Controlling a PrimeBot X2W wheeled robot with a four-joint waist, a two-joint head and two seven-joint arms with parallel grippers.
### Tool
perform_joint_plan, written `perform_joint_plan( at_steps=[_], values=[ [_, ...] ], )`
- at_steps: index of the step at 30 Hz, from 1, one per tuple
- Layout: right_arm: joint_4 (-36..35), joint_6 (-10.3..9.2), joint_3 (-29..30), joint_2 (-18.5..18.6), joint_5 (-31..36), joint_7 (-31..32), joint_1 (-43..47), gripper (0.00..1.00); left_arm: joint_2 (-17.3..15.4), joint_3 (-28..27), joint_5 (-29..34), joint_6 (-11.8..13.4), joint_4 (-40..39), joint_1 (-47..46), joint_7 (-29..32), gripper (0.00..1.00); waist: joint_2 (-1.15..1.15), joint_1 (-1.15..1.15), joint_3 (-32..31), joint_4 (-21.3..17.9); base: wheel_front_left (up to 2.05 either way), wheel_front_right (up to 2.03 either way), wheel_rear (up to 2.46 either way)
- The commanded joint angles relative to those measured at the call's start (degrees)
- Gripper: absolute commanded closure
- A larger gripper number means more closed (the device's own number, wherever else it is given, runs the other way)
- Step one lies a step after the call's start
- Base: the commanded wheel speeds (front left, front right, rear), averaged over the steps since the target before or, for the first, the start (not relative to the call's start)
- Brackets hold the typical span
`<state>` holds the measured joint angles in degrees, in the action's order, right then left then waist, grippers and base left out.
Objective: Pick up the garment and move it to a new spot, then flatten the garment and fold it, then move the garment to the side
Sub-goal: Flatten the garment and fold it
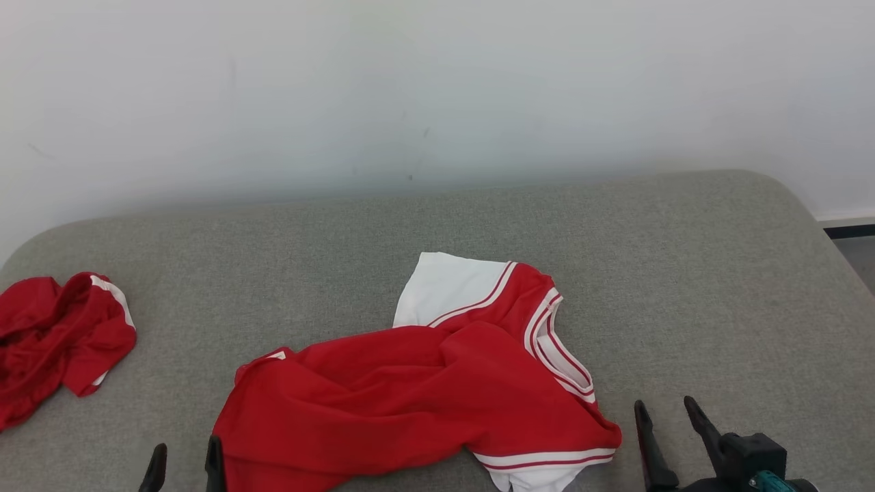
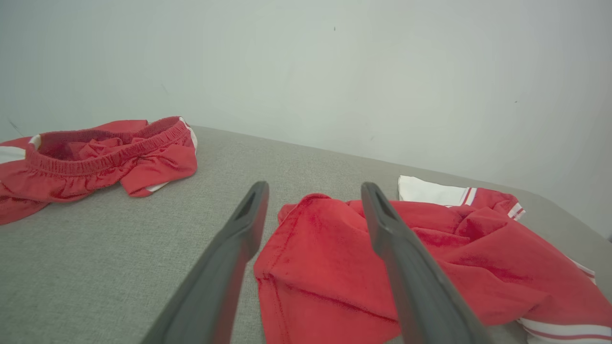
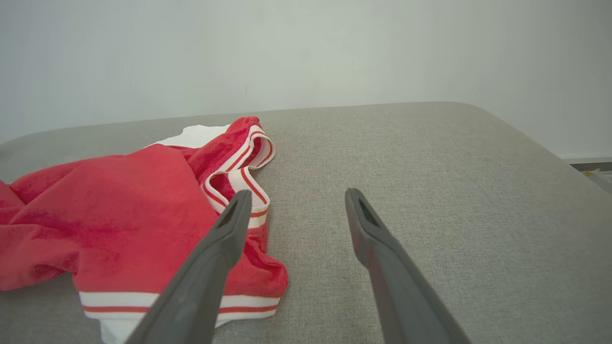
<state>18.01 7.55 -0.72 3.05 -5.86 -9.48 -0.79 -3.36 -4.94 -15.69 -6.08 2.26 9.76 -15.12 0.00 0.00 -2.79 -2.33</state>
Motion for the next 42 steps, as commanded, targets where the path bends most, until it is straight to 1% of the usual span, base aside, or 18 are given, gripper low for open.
perform_joint_plan(
  at_steps=[1, 3, 4, 5, 7, 8, 10, 15, 20, 21, 22, 23, 24, 28, 33, 37, 39, 42],
  values=[
    [0.3, -0.13, -0.3, -0.1, 0.4, 0.4, 0.3, 0.0, 0.2, 0.0, 0.7, -0.3, 0.2, 0.5, 0.0, 0.0, 0.0, 0.0, 0.1, 0.0, 0.0, 0.0, 0.0],
    [1.5, -0.13, -1.1, -0.1, -0.3, 2.7, -0.8, 0.0, 0.3, 0.2, 0.7, -0.3, 0.9, 0.2, 0.0, 0.0, 0.0, 0.0, 0.3, 0.1, 0.0, 0.0, 0.0],
    [2.5, -0.13, -2.1, 0.3, -0.6, 5.1, -2.9, 0.0, 0.3, 0.5, 0.3, -0.5, 1.5, -0.3, 0.0, 0.0, 0.0, 0.0, 0.7, 0.2, 0.0, 0.0, 0.0],
    [2.5, -0.13, -2.1, 0.3, -0.6, 5.1, -2.9, 0.0, 0.3, 0.5, 0.3, -0.5, 1.5, -0.3, 0.0, 0.0, 0.0, 0.0, 0.7, 0.2, 0.0, 0.0, 0.0],
    [5.5, -0.13, -3.1, 1.2, -1.1, 9.0, -5.5, 0.0, 0.4, 1.2, 0.1, -0.8, 2.1, -1.1, 0.0, 0.0, 0.0, 0.0, 1.3, 0.8, 0.0, 0.0, 0.0],
    [5.5, -0.13, -3.1, 1.2, -1.1, 9.0, -5.5, 0.0, 0.4, 1.2, 0.1, -0.8, 2.1, -1.1, 0.0, 0.0, 0.0, 0.0, 1.3, 0.8, 0.0, 0.0, 0.0],
    [9.6, -0.13, -4.0, 1.9, -0.8, 12.3, -8.4, 0.0, 0.4, 1.9, 0.0, -0.8, 2.5, -1.8, 0.0, 0.0, 0.0, 0.0, 1.8, 1.6, 0.0, 0.0, 0.0],
    [16.0, -0.13, -5.2, 2.4, -1.7, 14.2, -12.2, 0.0, 0.5, 3.2, 0.1, -1.1, 3.5, -2.9, 0.0, 0.0, 0.0, 0.0, 2.5, 3.3, 0.0, 0.0, 0.0],
    [20.7, -0.13, -6.3, 3.0, -2.3, 13.6, -15.0, 0.0, 0.5, 4.0, 0.6, -1.3, 4.5, -4.9, 0.0, 0.0, 0.0, 0.0, 3.3, 4.4, 0.0, 0.0, 0.0],
    [21.5, -0.13, -6.4, 3.0, -2.4, 13.4, -15.5, 0.07, 0.5, 4.1, 0.7, -1.3, 4.7, -5.3, 0.0, 0.0, 0.0, 0.0, 3.4, 4.5, 0.0, 0.0, 0.0],
    [22.2, -0.13, -6.5, 3.0, -2.5, 13.1, -16.0, 0.51, 0.5, 4.2, 0.8, -1.3, 4.9, -5.7, 0.0, 0.0, 0.0, 0.0, 3.5, 4.6, 0.0, 0.0, 0.0],
    [22.6, -0.13, -6.4, 2.9, -2.7, 12.6, -16.7, 0.84, 0.5, 4.2, 0.9, -1.4, 5.0, -6.0, 0.0, 0.0, 0.0, 0.0, 3.6, 4.6, 0.0, 0.0, 0.0],
    [23.1, -0.13, -6.4, 3.0, -2.8, 12.2, -17.2, 1.0, 0.5, 4.3, 0.8, -1.4, 5.1, -6.3, 0.0, 0.0, 0.0, 0.0, 3.7, 4.6, 0.0, 0.0, 0.0],
    [24.5, -0.13, -5.7, 3.3, -3.3, 10.1, -19.1, 1.0, 0.5, 4.7, 0.4, -1.4, 5.3, -6.8, 0.0, 0.0, 0.0, 0.0, 3.9, 4.2, 0.0, 0.0, 0.0],
    [23.3, -0.13, -1.5, 3.6, -4.9, 6.7, -20.2, 1.0, 0.5, 4.8, 0.0, -1.3, 5.2, -5.8, 0.0, 0.0, 0.0, 0.0, 3.7, 3.5, 0.0, 0.0, 0.0],
    [20.4, -0.13, 2.4, 4.1, -6.0, 6.5, -21.2, 1.0, 0.5, 4.7, -0.3, -1.3, 4.7, -5.0, 0.0, 0.0, 0.0, 0.0, 3.7, 2.7, 0.0, 0.0, 0.0],
    [19.3, -0.13, 3.0, 4.4, -5.7, 6.7, -21.5, 1.0, 0.5, 4.7, -0.4, -1.3, 4.6, -4.8, 0.0, 0.0, 0.0, 0.0, 3.7, 2.6, 0.0, 0.0, 0.0],
    [13.8, -0.13, 6.2, 4.7, -5.0, 9.1, -20.0, 1.0, 0.5, 5.3, -0.7, -1.3, 4.5, -4.7, 0.0, 0.0, 0.0, 0.0, 3.5, 2.6, 0.0, 0.0, 0.0]
  ],
)
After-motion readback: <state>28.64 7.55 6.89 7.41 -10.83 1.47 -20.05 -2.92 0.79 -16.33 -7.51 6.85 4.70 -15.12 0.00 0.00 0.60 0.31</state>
